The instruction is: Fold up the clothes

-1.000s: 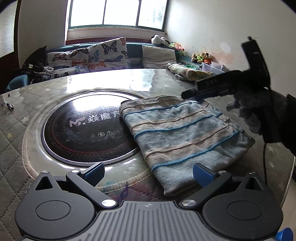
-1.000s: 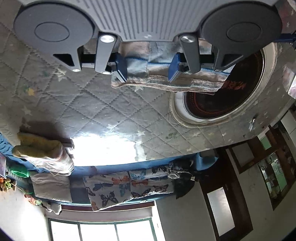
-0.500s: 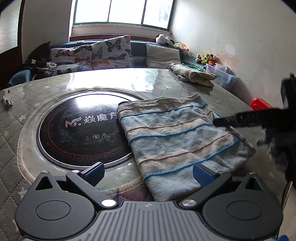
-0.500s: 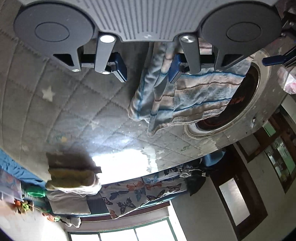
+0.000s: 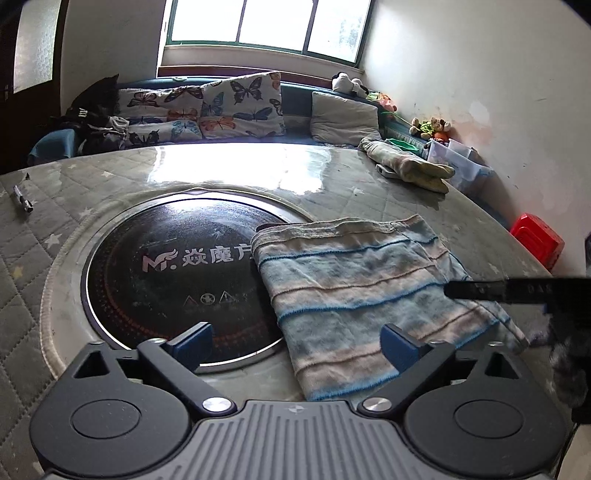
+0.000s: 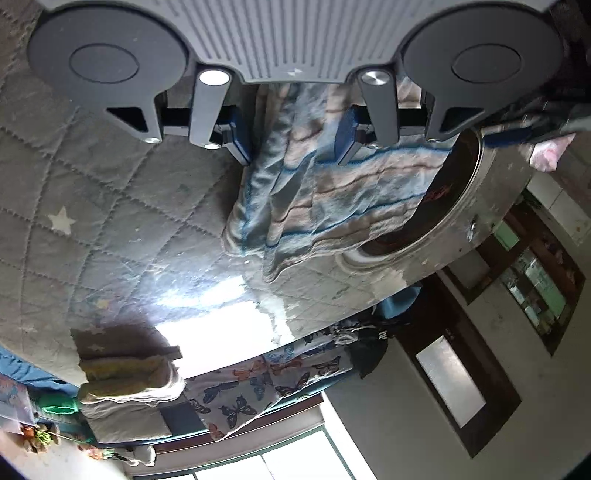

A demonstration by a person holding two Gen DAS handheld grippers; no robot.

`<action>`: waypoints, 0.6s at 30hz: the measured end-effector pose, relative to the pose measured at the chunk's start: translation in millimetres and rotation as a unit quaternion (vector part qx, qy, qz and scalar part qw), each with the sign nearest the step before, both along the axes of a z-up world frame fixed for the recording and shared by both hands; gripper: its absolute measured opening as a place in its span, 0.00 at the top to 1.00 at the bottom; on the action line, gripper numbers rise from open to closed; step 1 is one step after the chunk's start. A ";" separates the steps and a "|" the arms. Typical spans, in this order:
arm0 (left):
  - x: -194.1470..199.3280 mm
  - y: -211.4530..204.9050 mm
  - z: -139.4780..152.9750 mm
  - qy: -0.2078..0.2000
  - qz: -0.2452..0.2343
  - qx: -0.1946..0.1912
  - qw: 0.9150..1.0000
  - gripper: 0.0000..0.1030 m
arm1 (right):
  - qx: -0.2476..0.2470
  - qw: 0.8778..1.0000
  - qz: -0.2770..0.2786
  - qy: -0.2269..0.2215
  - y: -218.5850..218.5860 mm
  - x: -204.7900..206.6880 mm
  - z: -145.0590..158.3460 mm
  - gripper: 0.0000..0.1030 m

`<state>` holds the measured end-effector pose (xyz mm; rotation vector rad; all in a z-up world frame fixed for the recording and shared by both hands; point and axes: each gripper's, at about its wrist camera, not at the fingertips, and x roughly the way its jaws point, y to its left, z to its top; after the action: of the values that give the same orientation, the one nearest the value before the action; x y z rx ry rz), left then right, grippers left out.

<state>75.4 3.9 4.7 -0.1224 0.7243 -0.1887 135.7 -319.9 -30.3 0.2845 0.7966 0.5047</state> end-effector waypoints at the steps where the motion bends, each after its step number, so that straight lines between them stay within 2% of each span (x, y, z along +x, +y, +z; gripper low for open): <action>1: 3.0 -0.4 -0.2 0.002 0.000 -0.001 1.000 0.13 | -0.004 1.000 -0.004 -0.002 -1.0 -1.6 0.3 0.53; 5: 20.5 -1.0 -4.2 0.016 0.003 -0.010 1.000 0.24 | 0.007 1.000 -0.017 -0.004 -6.7 -0.4 -2.4 0.54; 9: 38.0 -0.8 -8.6 0.031 0.009 -0.023 0.999 0.26 | 0.015 1.000 -0.011 -0.006 -1.2 6.8 -4.2 0.53; 12: 47.1 -1.1 -12.0 0.039 0.010 -0.028 0.999 0.26 | 0.021 1.000 -0.004 -0.005 2.8 12.2 -5.6 0.60; 14: 51.8 -2.2 -15.2 0.047 0.008 -0.031 0.998 0.33 | 0.029 1.000 -0.005 -0.001 1.7 15.6 -7.6 0.69; 17: 55.0 -4.2 -17.6 0.048 0.005 -0.034 0.998 0.42 | 0.041 0.999 -0.008 0.002 -2.0 17.4 -9.9 0.73; 18: 55.5 -4.2 -17.5 0.049 0.005 -0.034 0.998 0.43 | 0.044 0.999 -0.009 0.003 -2.9 17.5 -10.4 0.74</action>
<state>130.9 -0.4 -12.8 -0.2020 0.8140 -0.1984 153.3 -322.8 -40.7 0.3748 0.7781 0.5242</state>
